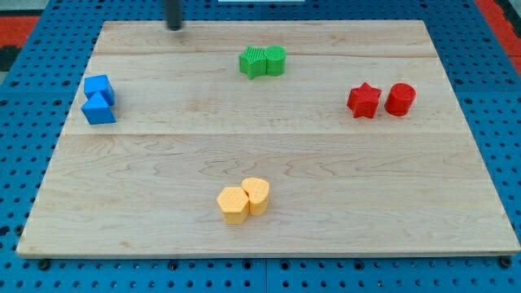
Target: Slide blue cube along with blue triangle to bottom right
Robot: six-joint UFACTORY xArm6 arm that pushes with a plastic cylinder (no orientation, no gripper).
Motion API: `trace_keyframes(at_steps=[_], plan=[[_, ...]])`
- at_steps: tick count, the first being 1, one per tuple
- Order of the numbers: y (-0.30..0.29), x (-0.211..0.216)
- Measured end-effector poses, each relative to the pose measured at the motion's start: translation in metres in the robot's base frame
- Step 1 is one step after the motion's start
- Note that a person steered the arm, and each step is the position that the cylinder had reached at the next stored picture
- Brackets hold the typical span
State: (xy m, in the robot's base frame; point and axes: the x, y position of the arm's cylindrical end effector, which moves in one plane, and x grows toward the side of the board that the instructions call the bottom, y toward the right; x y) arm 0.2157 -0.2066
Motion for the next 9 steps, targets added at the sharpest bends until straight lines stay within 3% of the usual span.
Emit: trace_keyframes(at_steps=[1, 2, 4, 6, 7, 8, 9], plan=[[-0.05, 0.063], [-0.044, 0.134], [-0.049, 0.179], [-0.037, 0.251], [-0.035, 0.256], [0.011, 0.276], [0.102, 0.306]])
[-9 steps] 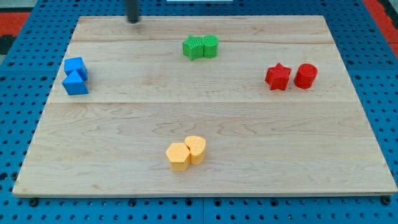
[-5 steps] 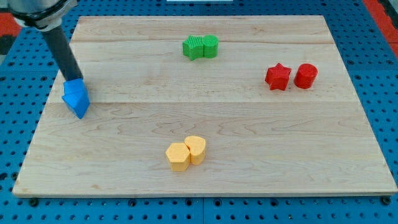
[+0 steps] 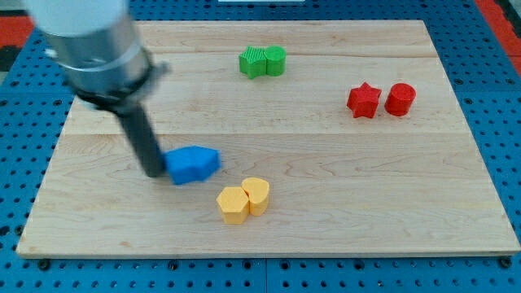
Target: Slide blue cube along with blue triangle to bottom right
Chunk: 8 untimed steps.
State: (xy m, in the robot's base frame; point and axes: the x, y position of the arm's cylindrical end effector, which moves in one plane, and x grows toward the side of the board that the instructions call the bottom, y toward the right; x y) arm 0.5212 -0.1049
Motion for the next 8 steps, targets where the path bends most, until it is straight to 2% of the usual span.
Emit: trace_keyframes(at_steps=[1, 2, 8], plan=[[0.064, 0.006], [0.064, -0.031], [0.269, -0.07]])
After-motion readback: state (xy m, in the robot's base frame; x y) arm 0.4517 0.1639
